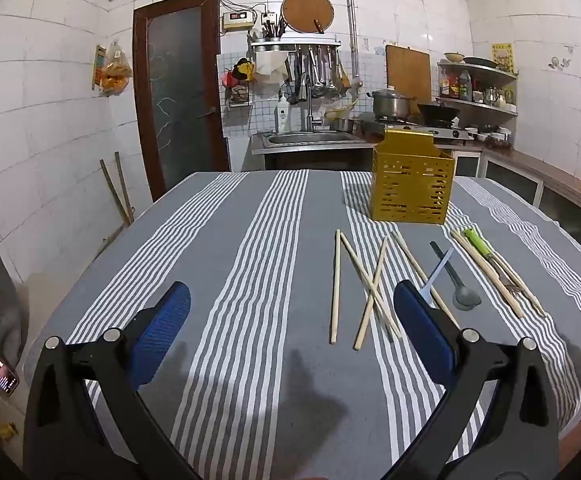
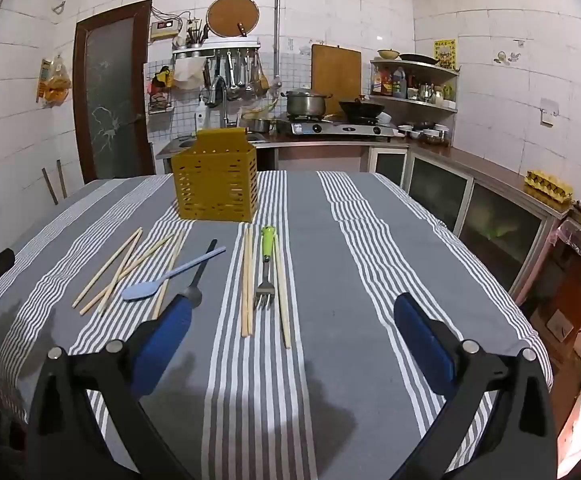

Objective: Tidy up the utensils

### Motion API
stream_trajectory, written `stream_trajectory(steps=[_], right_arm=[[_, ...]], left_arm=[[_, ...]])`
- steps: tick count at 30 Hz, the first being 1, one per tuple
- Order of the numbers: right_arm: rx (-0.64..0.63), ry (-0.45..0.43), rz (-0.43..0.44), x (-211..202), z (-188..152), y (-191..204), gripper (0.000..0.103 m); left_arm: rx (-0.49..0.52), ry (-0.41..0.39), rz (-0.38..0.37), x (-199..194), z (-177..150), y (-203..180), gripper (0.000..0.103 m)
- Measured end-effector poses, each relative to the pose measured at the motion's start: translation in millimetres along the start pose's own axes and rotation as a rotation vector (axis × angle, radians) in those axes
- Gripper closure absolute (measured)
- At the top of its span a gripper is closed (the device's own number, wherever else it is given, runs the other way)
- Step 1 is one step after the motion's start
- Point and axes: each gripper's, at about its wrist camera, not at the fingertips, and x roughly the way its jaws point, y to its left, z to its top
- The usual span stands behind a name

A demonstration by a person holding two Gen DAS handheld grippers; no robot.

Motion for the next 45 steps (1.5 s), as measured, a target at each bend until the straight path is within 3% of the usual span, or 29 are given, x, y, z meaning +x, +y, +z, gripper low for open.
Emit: stream_trajectory(steps=[14, 29, 45], right_arm=[[-0.006, -0.016, -0.012, 9, 4, 6, 0.004], [-0.011, -0.028, -0.025, 28, 17, 6, 0.004], [-0.018, -0.08, -0.023, -2, 20, 11, 0.004]], left_arm=[[-0.041, -0.017, 0.006, 19, 4, 8, 0.005], [-0.015, -0.025, -0.007, 46, 15, -6, 0.005], [-0.022, -0.041, -0.018, 26, 14, -1, 0.005]])
